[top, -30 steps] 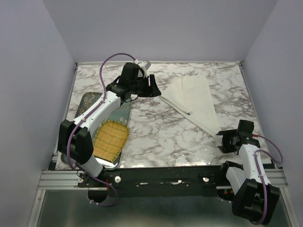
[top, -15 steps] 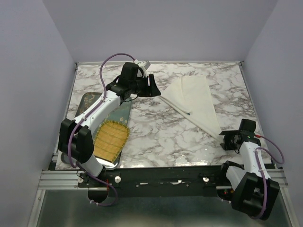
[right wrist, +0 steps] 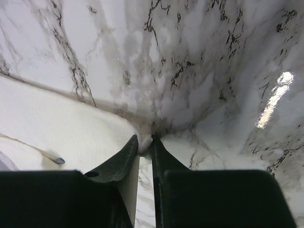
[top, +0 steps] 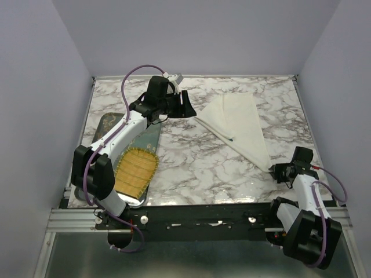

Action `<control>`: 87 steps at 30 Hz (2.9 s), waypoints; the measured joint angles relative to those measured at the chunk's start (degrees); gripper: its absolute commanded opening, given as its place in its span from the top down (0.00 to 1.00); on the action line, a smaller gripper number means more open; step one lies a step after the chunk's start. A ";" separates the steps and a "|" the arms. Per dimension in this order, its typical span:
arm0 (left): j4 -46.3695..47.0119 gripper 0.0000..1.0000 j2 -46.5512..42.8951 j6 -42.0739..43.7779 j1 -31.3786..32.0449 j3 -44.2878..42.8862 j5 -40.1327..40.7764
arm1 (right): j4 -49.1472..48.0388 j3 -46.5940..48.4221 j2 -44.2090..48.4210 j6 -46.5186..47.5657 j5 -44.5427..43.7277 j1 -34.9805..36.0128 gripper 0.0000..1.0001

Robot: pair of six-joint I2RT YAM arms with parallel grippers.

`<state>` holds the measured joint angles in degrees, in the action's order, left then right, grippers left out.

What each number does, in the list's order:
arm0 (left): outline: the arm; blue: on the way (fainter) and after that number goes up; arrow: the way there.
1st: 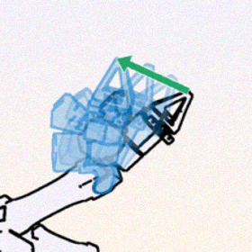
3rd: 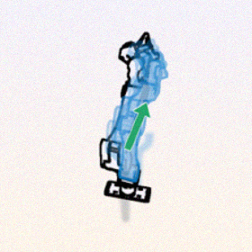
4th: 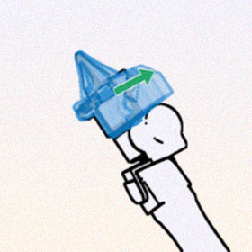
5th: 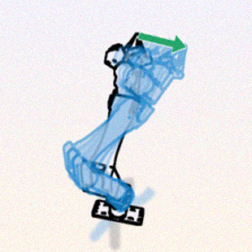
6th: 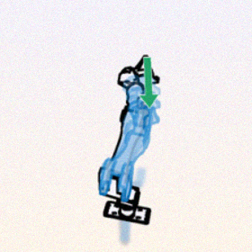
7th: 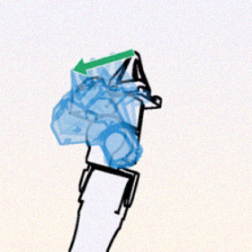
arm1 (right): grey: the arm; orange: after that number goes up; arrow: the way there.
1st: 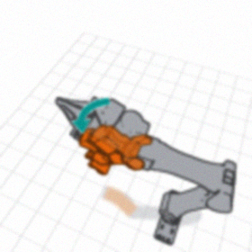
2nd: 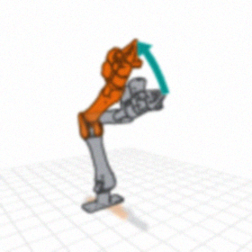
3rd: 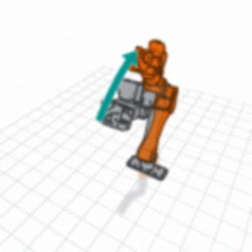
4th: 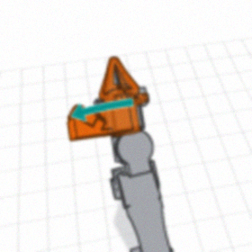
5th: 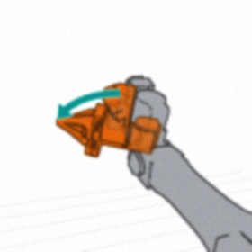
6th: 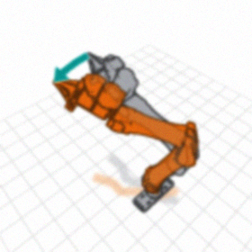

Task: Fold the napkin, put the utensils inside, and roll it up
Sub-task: Fold the napkin

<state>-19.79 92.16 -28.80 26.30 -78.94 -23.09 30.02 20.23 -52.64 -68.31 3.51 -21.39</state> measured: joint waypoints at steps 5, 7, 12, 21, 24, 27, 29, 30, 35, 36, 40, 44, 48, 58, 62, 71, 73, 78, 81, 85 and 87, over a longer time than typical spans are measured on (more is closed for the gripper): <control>0.42 0.36 0.00 -0.37 0.00 0.04 -0.44 | 0.17 0.20 0.70 2.25 0.13 0.00 0.81; 0.59 0.36 0.00 -0.42 0.00 0.15 -0.57 | 0.17 0.92 0.68 4.59 0.63 0.00 0.90; 1.05 0.36 0.00 -0.83 0.00 0.81 -0.79 | -0.83 6.36 -2.99 12.61 3.65 0.66 0.93; 2.21 0.36 0.04 -1.75 0.00 2.14 -1.09 | -7.06 31.89 -19.39 29.86 4.74 19.10 0.92; 2.21 0.36 0.04 -1.99 0.00 2.16 -1.07 | -8.59 40.41 -26.14 34.34 4.57 25.00 0.91; 2.27 0.36 0.04 -2.32 0.00 2.16 -1.05 | -10.10 48.52 -34.21 38.56 4.68 28.74 0.91; 2.21 0.36 0.04 -2.56 0.00 2.19 -0.98 | -10.82 52.78 -39.52 40.94 4.76 30.16 0.91; 2.19 0.36 0.04 -2.62 0.00 2.25 -0.98 | -10.69 54.60 -41.79 42.07 4.90 30.69 0.91; 1.99 0.36 0.02 -2.99 0.00 2.71 -0.63 | -10.36 60.33 -50.95 46.42 6.38 32.83 0.91; 1.95 0.36 0.02 -3.06 0.00 2.80 -0.52 | -10.12 61.27 -52.28 47.52 6.80 33.38 0.91; 1.68 0.36 0.02 -3.63 0.00 2.99 -0.31 | -9.79 64.74 -54.97 50.38 9.29 34.95 0.91; 1.68 0.36 0.00 -3.87 0.00 2.99 -0.28 | -9.16 69.92 -57.61 54.69 14.08 36.98 0.90; 1.68 0.36 0.00 -3.87 0.00 2.99 -0.28 | -8.46 73.20 -60.24 57.92 17.27 37.92 0.90; 1.62 0.36 0.00 -3.85 0.00 3.54 -0.28 | -3.15 78.77 -66.86 64.17 23.37 39.50 0.89; 1.64 0.36 -0.02 -3.82 0.00 3.74 -0.26 | -2.29 80.21 -68.78 65.42 24.11 39.98 0.89; 1.62 0.36 -0.07 -3.85 0.00 3.87 -0.24 | -1.25 83.52 -72.24 65.64 23.98 40.19 0.88; 1.64 0.36 -0.09 -3.85 0.00 3.87 -0.24 | -1.18 84.41 -72.83 65.64 23.98 40.26 0.88; 1.64 0.36 -0.11 -3.85 0.00 3.89 -0.24 | -1.18 85.18 -73.85 65.61 24.04 40.59 0.86; 1.64 0.36 -0.11 -3.82 0.00 3.98 -0.24 | -1.14 85.31 -74.53 65.64 24.11 41.09 0.85; 1.64 0.36 -0.11 -3.82 0.00 4.28 -0.24 | -0.72 85.48 -75.23 65.79 24.24 41.72 0.81; 1.62 0.36 -0.11 -3.85 0.00 4.42 -0.24 | -0.37 85.66 -75.52 65.83 24.26 41.94 0.74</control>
<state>-18.17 92.05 -32.64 26.30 -74.52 -23.33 29.65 105.89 -128.16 -2.48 27.77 20.56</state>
